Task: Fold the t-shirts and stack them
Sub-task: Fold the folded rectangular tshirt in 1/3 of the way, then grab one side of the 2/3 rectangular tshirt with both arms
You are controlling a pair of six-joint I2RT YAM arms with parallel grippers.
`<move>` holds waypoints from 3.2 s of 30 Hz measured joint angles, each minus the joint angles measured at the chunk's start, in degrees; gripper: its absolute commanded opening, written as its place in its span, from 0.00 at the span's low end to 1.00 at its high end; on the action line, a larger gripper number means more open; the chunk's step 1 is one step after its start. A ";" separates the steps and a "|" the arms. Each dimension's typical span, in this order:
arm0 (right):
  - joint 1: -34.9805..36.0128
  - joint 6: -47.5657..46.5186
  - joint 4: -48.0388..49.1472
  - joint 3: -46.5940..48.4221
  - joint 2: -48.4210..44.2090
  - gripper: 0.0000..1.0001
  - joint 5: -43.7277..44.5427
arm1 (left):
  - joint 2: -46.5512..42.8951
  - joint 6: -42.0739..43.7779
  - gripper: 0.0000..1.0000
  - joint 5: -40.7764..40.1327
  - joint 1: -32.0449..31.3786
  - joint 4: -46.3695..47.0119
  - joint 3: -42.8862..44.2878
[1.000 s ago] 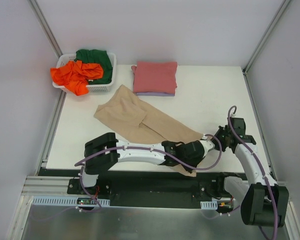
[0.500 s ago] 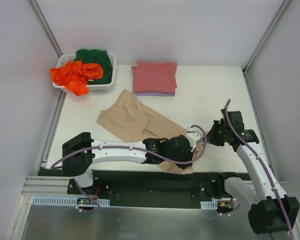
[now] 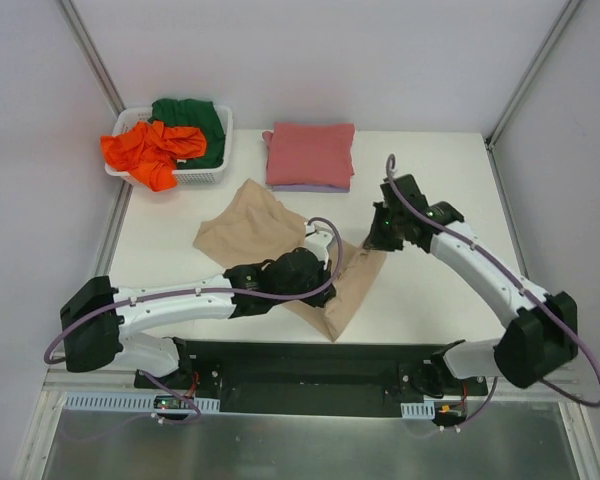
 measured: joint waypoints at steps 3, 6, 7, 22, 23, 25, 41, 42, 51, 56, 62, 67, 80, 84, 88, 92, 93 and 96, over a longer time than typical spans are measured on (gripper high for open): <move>2.95 0.33 0.52 5.51 7.34 0.01 1.36 | -1.86 -1.07 0.00 -1.92 1.18 -1.18 -0.85; 5.07 0.59 0.92 9.84 13.33 0.01 2.40 | -2.73 -2.21 0.00 -3.06 3.76 -2.32 -2.51; 5.46 0.68 0.98 10.82 14.71 0.01 2.58 | -2.86 -2.43 0.00 -3.48 4.70 -2.69 -3.19; 8.17 2.43 4.76 19.80 30.67 0.02 2.95 | -0.90 -4.04 0.00 -4.26 12.74 -5.77 -4.98; 8.22 2.49 5.05 20.15 31.45 0.04 2.69 | -0.68 -4.15 0.00 -4.42 12.85 -6.01 -4.98; 8.31 2.64 5.49 20.44 32.37 0.06 2.47 | -0.17 -4.24 0.00 -4.68 13.11 -6.34 -4.98; 8.09 3.08 8.70 23.82 37.22 0.96 2.69 | 3.78 -4.96 0.99 -10.84 16.41 -15.04 -2.58; 8.02 3.04 8.76 24.22 37.11 0.96 2.84 | 3.34 -4.96 0.99 -11.65 16.46 -15.91 -2.12; 6.71 0.55 10.45 15.65 21.59 0.96 5.97 | -9.29 -4.07 0.99 -10.84 16.44 -18.93 -0.24; 3.96 1.18 15.32 1.55 8.92 0.96 3.61 | -4.28 -1.22 0.99 1.81 15.19 -13.51 0.57; 1.18 1.57 19.28 -8.20 6.23 0.96 -3.04 | 6.16 0.17 0.99 7.08 13.44 -10.88 2.93; 0.46 1.55 21.42 -9.18 6.27 0.96 -6.34 | 7.74 0.39 0.99 5.11 14.60 -11.67 1.31; -6.27 2.64 22.69 -17.84 -1.25 0.96 -6.45 | 4.35 0.39 0.99 -6.99 18.34 -18.12 -1.29; -8.76 3.39 22.56 -21.62 -9.73 0.96 -4.79 | -1.11 0.59 0.99 -8.50 18.23 -20.20 0.24; -10.78 3.96 22.21 -24.63 -16.61 0.96 -3.04 | -2.75 2.14 0.99 -8.76 13.70 -20.76 4.63; -12.07 3.96 21.66 -25.99 -18.23 0.96 -3.43 | 3.15 5.88 0.89 -7.04 2.99 -20.11 12.02; -12.20 3.93 21.66 -26.10 -18.21 0.96 -3.61 | 5.68 6.75 0.88 -5.99 0.85 -19.65 13.90; -12.46 3.89 21.46 -26.18 -18.03 0.96 -4.59 | 13.51 8.68 0.81 -1.62 -2.95 -18.51 17.88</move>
